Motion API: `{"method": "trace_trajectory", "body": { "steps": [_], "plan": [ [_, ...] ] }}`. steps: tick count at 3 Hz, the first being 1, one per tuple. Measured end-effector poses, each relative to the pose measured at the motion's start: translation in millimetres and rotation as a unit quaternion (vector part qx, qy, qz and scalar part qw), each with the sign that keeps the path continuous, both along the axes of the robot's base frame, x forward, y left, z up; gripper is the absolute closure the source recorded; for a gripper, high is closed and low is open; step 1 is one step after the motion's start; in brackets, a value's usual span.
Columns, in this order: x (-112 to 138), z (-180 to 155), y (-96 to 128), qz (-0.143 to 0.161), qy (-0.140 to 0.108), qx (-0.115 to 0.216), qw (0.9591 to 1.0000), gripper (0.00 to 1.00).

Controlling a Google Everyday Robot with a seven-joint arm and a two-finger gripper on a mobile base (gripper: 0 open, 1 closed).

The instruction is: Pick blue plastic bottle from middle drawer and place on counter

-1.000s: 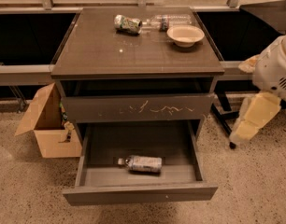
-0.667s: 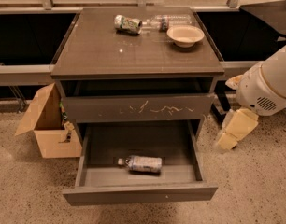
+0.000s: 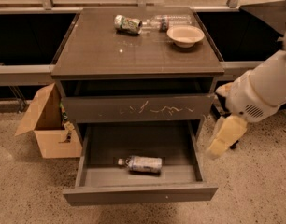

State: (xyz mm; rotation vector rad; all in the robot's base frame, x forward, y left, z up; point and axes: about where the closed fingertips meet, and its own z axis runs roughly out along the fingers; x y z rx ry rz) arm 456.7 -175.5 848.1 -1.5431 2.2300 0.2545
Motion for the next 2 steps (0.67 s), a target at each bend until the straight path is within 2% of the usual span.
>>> {"method": "trace_trajectory", "body": {
  "steps": [1, 2],
  "plan": [
    [7, -36, 30, 0.055, -0.001, 0.016, 0.9984, 0.0],
    [17, -77, 63, 0.12, 0.008, 0.049, 0.9916, 0.0]
  ]
}}
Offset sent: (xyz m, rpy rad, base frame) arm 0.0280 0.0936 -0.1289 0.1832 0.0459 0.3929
